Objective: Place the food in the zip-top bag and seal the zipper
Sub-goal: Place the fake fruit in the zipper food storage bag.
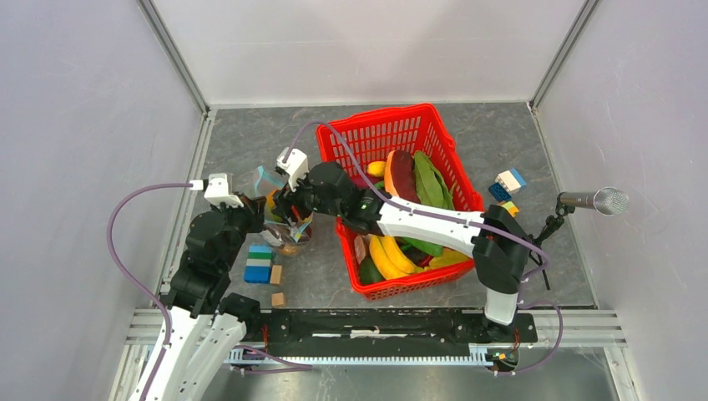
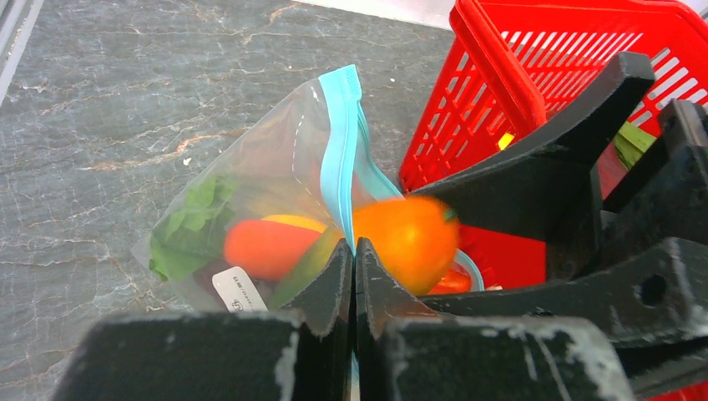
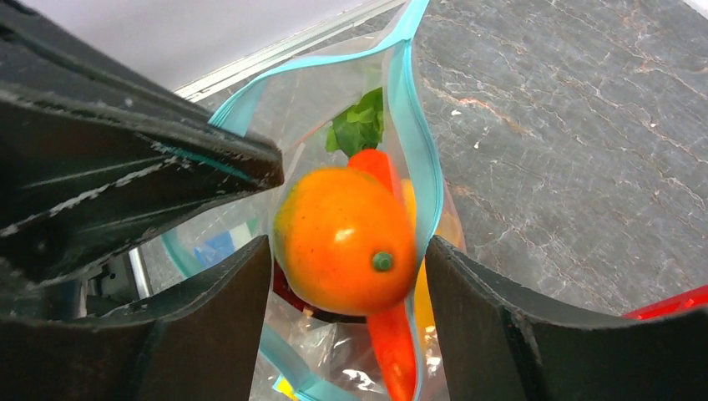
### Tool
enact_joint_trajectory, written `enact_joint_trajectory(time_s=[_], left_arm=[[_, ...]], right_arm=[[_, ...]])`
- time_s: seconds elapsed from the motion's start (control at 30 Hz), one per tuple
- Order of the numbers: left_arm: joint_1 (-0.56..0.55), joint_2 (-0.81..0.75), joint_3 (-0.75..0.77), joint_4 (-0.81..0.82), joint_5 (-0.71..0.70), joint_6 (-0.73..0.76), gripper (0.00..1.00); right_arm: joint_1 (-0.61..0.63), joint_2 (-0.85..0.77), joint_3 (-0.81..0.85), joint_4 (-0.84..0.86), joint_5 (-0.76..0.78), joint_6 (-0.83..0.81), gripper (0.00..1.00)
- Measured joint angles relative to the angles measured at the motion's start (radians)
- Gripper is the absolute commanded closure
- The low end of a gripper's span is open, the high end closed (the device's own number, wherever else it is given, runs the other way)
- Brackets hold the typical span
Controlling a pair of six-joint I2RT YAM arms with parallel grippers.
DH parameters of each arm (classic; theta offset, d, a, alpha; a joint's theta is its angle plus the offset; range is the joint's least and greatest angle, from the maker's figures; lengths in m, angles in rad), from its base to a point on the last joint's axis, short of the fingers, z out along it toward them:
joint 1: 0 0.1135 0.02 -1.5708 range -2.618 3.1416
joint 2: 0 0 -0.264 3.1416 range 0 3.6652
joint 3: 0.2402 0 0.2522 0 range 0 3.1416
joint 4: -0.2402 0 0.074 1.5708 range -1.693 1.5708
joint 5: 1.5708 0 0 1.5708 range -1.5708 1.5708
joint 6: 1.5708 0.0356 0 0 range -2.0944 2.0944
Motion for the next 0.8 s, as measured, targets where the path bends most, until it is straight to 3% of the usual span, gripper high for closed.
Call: enact_joint_trajectory(time_s=[0.2,0.27,0.4,0.53,0.8], left_arm=[[0.003,0.000,0.000,-0.001,0.000,0.000,0.98],[0.005,0.000,0.000,-0.001,0.000,0.000,0.98],[0.005,0.000,0.000,0.000,0.000,0.000,0.98],[0.005,0.000,0.000,0.000,0.000,0.000,0.98],[0.005,0.000,0.000,0.000,0.000,0.000,0.98]], right_arm=[[0.000,-0.046,-0.023,-0.011,-0.041,-0.003,0.27],[0.000,-0.063,-0.024,-0.021,-0.050,-0.002,0.35],[0.000,-0.102,-0.029,-0.030,-0.058,0.003,0.62],[0.000,-0.164,-0.080,-0.030,-0.075,0.028,0.64],[0.001,-0.253,-0.175,-0.050,-0.089,0.076,0.83]])
